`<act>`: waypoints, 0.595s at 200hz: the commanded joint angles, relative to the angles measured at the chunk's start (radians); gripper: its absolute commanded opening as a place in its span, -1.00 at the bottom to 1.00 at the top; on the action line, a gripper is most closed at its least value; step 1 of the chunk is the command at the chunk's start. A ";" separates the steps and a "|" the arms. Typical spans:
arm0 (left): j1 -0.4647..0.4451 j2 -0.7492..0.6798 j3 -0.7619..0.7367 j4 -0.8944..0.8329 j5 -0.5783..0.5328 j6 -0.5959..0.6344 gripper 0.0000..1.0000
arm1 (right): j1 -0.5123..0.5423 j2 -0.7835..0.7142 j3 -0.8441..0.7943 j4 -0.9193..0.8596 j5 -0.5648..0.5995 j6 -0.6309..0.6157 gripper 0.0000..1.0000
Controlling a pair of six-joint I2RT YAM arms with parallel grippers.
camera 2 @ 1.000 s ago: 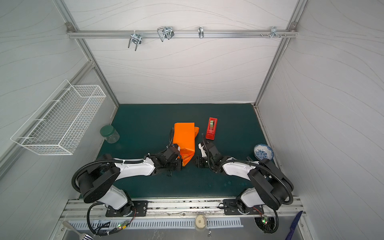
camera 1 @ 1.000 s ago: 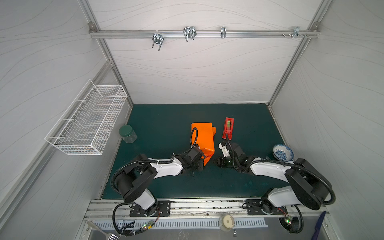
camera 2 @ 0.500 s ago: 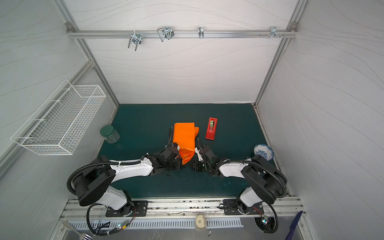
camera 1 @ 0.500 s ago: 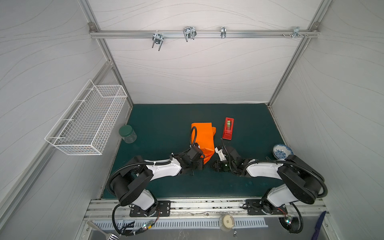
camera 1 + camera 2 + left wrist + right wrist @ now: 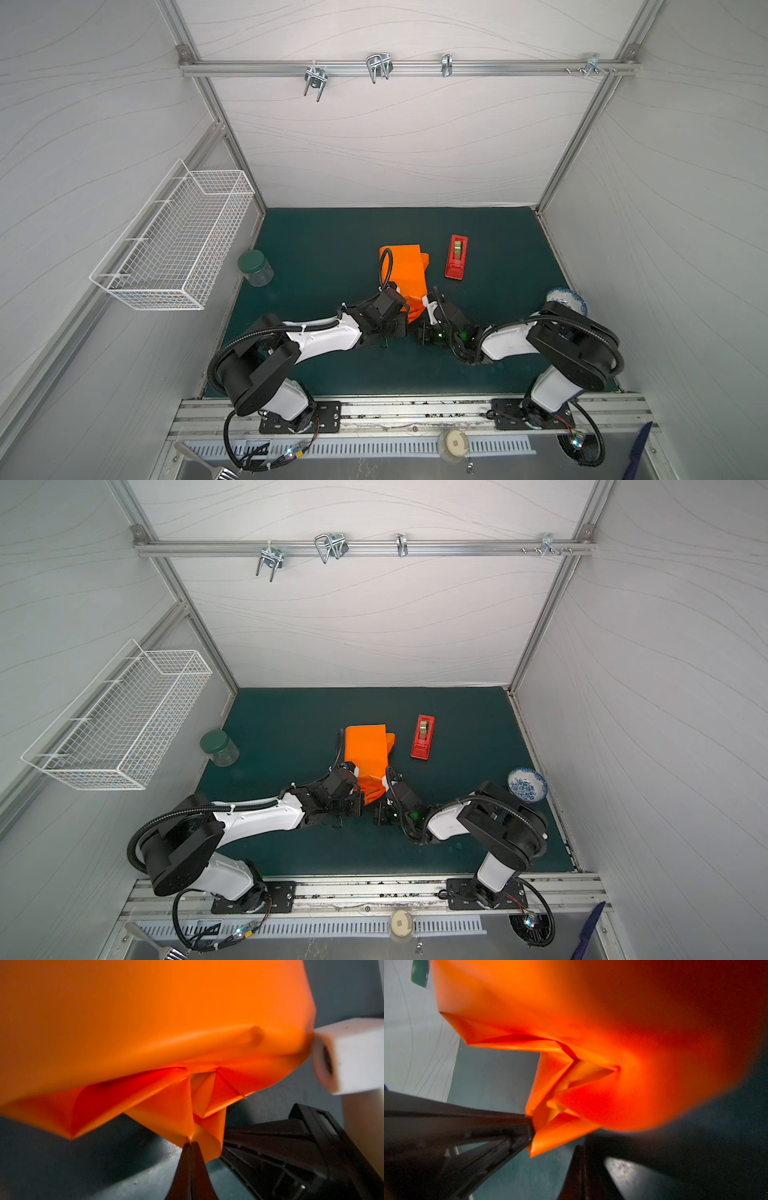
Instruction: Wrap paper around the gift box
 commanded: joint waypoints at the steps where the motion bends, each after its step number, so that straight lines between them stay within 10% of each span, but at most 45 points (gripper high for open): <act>1: 0.009 -0.024 0.047 0.000 0.008 0.017 -1.00 | 0.015 0.067 -0.034 0.095 0.088 0.038 -0.95; 119: 0.040 -0.067 0.050 -0.028 0.040 0.035 -0.78 | 0.018 0.204 -0.082 0.512 0.226 -0.074 -0.94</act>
